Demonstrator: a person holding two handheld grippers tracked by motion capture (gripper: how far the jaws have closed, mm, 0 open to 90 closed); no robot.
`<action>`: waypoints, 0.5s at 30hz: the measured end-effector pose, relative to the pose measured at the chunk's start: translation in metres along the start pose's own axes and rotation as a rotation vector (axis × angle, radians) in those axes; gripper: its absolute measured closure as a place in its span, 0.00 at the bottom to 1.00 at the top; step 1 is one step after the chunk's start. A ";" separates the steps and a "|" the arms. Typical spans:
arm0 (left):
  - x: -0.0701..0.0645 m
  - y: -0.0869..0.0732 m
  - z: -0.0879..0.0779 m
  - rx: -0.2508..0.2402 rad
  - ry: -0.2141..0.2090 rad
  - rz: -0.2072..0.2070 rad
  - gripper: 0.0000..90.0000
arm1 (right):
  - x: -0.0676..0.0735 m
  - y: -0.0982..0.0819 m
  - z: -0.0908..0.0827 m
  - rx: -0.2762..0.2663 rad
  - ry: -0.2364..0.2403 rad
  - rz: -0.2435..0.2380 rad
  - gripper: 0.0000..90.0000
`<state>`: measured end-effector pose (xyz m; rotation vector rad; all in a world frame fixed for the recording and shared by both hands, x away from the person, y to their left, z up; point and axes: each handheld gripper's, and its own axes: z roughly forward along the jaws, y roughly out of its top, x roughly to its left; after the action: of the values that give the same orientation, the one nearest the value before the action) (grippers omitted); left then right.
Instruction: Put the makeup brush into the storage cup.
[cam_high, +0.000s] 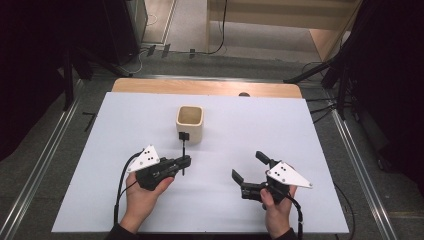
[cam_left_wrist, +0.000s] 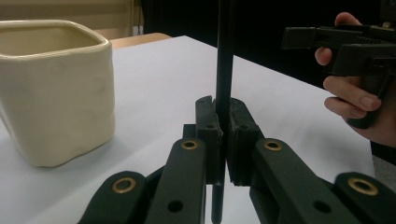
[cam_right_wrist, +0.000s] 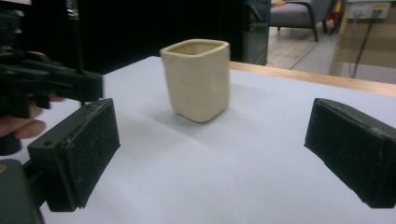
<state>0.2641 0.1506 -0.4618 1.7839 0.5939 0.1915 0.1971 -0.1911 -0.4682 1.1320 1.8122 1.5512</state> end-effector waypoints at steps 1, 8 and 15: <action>0.000 0.000 -0.001 0.000 0.003 0.002 0.96 | -0.004 -0.001 -0.003 0.000 -0.010 0.006 0.04; 0.005 0.002 -0.004 -0.011 0.011 -0.003 0.96 | -0.026 -0.010 -0.024 0.008 -0.074 -0.027 0.04; 0.006 0.002 -0.005 -0.014 0.011 -0.004 0.96 | -0.049 -0.022 -0.040 0.023 -0.124 -0.042 0.06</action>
<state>0.2682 0.1571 -0.4595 1.7691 0.6027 0.2030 0.1852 -0.2540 -0.4872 1.1666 1.7642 1.4082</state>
